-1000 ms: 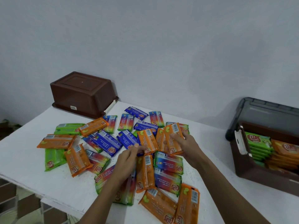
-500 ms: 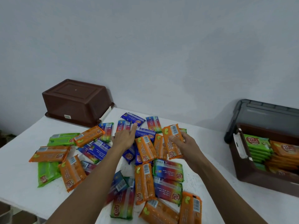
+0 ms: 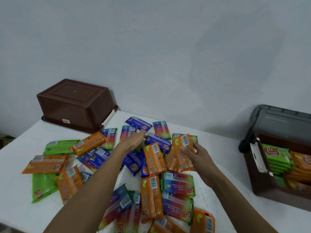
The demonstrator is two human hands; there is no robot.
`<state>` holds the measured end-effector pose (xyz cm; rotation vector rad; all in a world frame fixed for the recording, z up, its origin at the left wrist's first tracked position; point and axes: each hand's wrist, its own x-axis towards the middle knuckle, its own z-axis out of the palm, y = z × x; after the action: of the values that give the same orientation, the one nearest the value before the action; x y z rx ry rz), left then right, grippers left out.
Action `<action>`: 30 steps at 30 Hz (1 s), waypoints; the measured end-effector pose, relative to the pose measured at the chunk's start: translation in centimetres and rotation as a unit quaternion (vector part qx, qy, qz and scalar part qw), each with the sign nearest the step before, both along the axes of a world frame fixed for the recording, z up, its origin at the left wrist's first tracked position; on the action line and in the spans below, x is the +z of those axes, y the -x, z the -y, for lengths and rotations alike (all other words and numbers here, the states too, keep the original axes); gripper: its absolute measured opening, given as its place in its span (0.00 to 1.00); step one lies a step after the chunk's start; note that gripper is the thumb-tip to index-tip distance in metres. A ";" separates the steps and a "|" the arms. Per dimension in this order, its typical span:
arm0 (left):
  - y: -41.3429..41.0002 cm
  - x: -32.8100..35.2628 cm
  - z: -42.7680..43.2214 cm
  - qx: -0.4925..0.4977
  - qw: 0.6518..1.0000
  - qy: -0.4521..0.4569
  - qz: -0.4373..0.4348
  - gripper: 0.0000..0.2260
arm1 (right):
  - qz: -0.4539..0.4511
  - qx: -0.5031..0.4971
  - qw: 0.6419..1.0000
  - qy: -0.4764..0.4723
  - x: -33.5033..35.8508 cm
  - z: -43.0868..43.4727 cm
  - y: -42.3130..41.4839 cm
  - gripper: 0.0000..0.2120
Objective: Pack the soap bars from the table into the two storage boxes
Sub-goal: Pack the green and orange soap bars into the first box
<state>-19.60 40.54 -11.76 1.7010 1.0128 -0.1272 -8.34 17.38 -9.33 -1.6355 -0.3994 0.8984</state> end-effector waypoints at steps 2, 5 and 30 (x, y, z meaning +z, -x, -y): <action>-0.4 0.6 0.0 0.000 1.000 0.025 -0.008 0.29 | -0.003 -0.001 1.000 0.002 -0.2 -0.3 -0.1 0.15; -0.5 0.9 -0.4 0.013 0.997 0.074 -0.006 0.32 | -0.008 -0.003 1.000 0.005 -0.4 -0.6 -0.1 0.16; 3.4 1.0 -1.6 0.079 0.974 -0.054 0.203 0.12 | -0.023 -0.003 1.000 0.005 0.8 -0.7 0.4 0.14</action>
<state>-23.00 42.18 -10.78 1.6466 0.8499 0.3722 -8.79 18.05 -8.55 -1.6210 -0.3575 0.9335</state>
